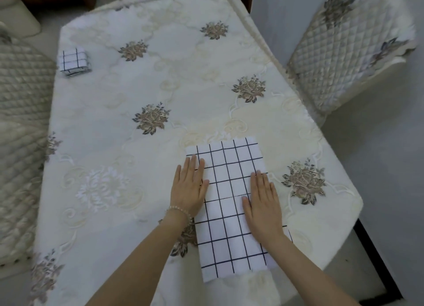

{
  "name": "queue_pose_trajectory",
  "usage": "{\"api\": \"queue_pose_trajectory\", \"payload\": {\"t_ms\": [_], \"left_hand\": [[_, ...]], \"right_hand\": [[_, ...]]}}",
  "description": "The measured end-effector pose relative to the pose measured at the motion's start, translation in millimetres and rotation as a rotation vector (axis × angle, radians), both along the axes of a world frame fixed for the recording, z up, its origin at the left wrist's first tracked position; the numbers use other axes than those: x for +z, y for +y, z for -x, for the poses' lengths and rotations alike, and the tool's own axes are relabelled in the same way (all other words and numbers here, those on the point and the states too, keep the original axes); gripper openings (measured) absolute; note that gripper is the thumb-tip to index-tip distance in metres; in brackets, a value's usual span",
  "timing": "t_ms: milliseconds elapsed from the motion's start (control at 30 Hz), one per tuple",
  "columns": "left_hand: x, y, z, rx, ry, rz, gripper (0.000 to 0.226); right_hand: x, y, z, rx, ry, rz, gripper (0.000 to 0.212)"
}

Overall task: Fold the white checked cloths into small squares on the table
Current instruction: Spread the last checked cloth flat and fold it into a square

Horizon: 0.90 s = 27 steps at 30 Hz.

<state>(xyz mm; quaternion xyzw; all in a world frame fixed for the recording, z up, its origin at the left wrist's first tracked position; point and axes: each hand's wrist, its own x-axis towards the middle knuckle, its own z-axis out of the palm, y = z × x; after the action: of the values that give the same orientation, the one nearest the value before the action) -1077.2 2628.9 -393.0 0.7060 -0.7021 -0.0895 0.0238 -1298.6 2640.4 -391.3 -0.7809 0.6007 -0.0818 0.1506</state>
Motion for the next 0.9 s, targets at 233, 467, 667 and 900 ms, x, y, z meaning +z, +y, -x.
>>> {"api": "queue_pose_trajectory", "payload": {"t_ms": [233,467,667,900], "left_hand": [[-2.2,-34.3,9.2,-0.009,-0.021,-0.007,0.066],[-19.2,-29.2,-14.3,0.052,-0.016,0.097,0.059],[-12.8,-25.6,-23.7,0.076,-0.049,0.051,0.061],[5.8,57.4,65.8,-0.053,0.093,0.059,0.058]], "right_hand": [[15.6,-80.3,-97.3,0.231,0.002,0.011,0.065],[-17.7,-106.6,-32.2,0.189,0.067,0.031,0.062],[-11.6,-114.8,10.8,0.071,0.141,-0.004,0.066],[4.7,-3.6,-34.5,0.179,-0.007,0.002,0.059]]}}
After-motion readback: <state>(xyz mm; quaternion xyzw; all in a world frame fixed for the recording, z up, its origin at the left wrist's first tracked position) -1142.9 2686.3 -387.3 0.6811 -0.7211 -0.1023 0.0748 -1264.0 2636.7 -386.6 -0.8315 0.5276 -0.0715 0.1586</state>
